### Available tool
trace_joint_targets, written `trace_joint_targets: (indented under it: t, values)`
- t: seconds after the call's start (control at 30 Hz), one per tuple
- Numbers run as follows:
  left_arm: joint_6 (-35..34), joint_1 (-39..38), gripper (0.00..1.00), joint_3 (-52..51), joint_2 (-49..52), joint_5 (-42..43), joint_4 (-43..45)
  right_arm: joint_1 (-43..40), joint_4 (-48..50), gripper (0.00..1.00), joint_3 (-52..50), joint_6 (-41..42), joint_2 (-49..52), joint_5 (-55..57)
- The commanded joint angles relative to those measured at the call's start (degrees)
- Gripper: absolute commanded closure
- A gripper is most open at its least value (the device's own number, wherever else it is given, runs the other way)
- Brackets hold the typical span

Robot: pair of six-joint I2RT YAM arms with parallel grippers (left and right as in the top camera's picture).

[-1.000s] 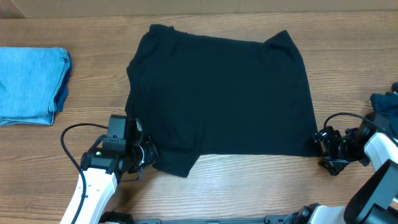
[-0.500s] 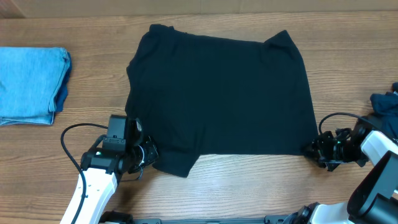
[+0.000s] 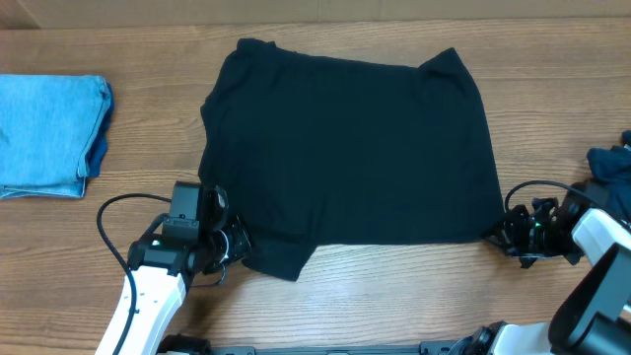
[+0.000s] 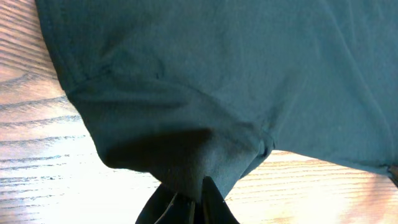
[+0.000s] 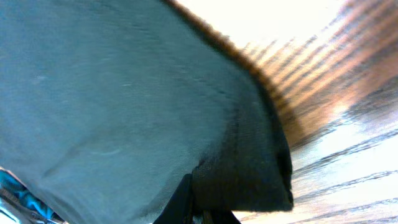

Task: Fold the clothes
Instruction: 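Lift both near hem corners with both grippers, then fold the near hem toward the far edge with both grippers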

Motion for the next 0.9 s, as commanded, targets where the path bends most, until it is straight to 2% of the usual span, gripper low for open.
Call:
trace_joint_targets:
  t: [0.0, 0.2, 0.4, 0.63, 0.87]
  values:
    - [3.37, 0.35, 0.96, 4.5, -0.87, 1.4, -1.31, 0.26, -0.11, 0.96, -0.07, -1.29, -6.1, -2.58]
    - [4.94, 0.35, 0.96, 11.87, -0.87, -0.28, -4.63, 0.63, -2.05, 0.96, -0.04, -1.16, -15.39, -2.56]
    - [5.22, 0.35, 0.96, 15.98, -0.85, -2.19, -4.7, 4.5, -0.15, 0.96, 0.2, -0.46, -16.46, -2.56]
    - [5.4, 0.35, 0.96, 16.17, -0.81, -6.19, -4.48, 11.08, 8.57, 0.96, 0.2, 5.75, -15.69, -0.74]
    - [6.25, 0.35, 0.96, 16.17, -0.74, -10.97, -3.15, 12.44, 18.14, 0.96, 0.2, 10.82, -12.79, -0.46]
